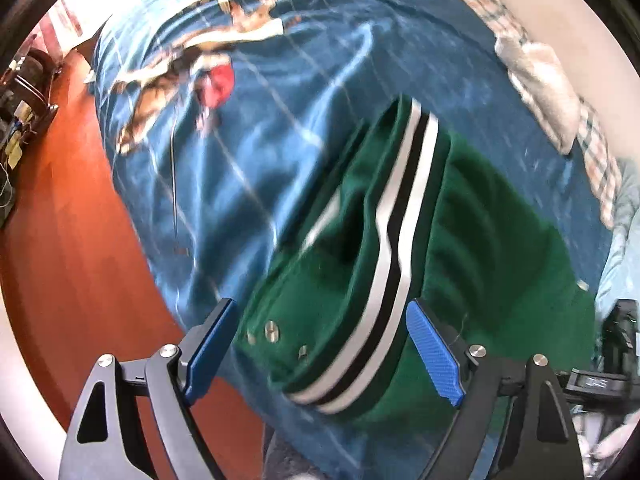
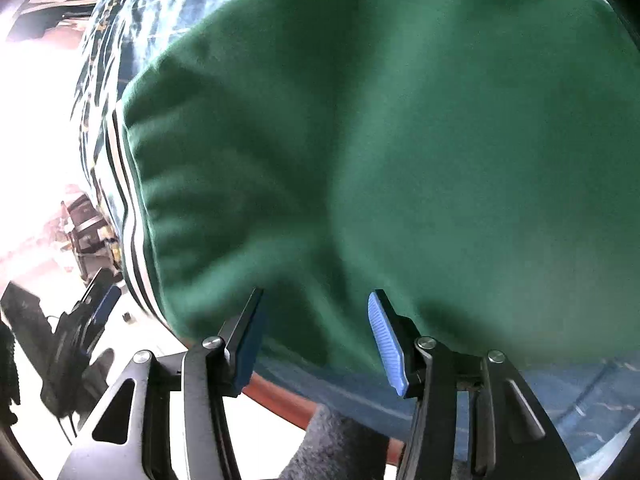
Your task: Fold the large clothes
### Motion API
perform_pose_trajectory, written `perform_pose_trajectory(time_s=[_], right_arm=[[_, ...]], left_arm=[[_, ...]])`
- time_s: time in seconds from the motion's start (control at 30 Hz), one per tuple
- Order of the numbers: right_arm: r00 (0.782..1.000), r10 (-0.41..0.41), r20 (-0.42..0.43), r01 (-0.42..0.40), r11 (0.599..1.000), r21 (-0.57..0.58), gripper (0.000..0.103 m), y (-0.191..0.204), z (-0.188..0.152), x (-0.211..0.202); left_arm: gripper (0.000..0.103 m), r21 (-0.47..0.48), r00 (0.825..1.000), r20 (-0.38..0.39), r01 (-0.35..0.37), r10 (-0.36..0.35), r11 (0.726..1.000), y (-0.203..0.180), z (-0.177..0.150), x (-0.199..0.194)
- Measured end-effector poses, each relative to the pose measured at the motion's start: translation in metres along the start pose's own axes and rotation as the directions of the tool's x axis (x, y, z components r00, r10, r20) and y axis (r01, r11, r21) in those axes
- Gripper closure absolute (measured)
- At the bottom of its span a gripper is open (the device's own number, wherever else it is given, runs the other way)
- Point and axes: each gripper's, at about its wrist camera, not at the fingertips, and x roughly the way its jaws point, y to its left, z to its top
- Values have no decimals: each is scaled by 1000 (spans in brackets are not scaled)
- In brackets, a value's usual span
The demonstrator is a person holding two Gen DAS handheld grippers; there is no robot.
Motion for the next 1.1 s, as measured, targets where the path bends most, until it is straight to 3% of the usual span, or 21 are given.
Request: perform_pose_trajectory(time_s=[0.07, 0.1, 0.13, 0.23, 0.37, 0.53, 0.7, 0.77, 0.8, 0.87, 0.93, 1.03, 1.1], right_arm=[[1000, -9, -17, 10, 1000, 4, 49, -20, -17, -5], [1000, -14, -22, 14, 1000, 7, 49, -29, -22, -7], [999, -24, -26, 24, 1000, 9, 49, -38, -29, -7], [998, -42, -44, 44, 998, 35, 49, -67, -43, -4], [1000, -8, -23, 9, 997, 74, 49, -82, -46, -10], [1000, -8, 16, 7, 998, 61, 49, -88, -41, -26], [993, -18, 116, 11, 998, 66, 49, -90, -35, -59], [981, -72, 181, 60, 995, 73, 49, -99, -34, -74], [972, -110, 207, 95, 992, 81, 49, -110, -30, -79], [961, -170, 220, 149, 983, 107, 49, -128, -22, -71], [972, -147, 183, 122, 982, 143, 53, -148, -8, -54], [985, -103, 141, 69, 971, 230, 53, -164, 3, -52], [986, -95, 139, 61, 972, 229, 52, -164, 4, -61]], left_arm=[[18, 39, 998, -64, -4, 6, 999, -10, -6, 26], [26, 50, 997, -82, -1, 5, 999, -12, -8, 35], [60, 65, 997, -80, 9, -3, 998, -16, -8, 40], [91, 153, 999, -49, -12, 20, 988, -33, -5, 37], [99, 219, 997, 10, -71, 71, 973, -36, 2, 25], [98, 154, 998, -29, -57, 63, 986, -10, 13, 46], [94, 90, 997, -2, -81, 82, 993, -18, 8, 10], [94, 62, 996, 37, -82, 80, 995, -17, 0, -6], [94, 47, 995, 55, -80, 78, 996, -17, -2, -11], [76, 19, 993, 93, -78, 76, 997, -19, -8, -19], [1, 7, 991, 117, -72, 70, 997, -25, -13, -15], [0, -22, 993, 112, -36, 38, 999, -31, -29, 0], [0, -74, 996, 92, -6, 13, 997, -39, -36, 10]])
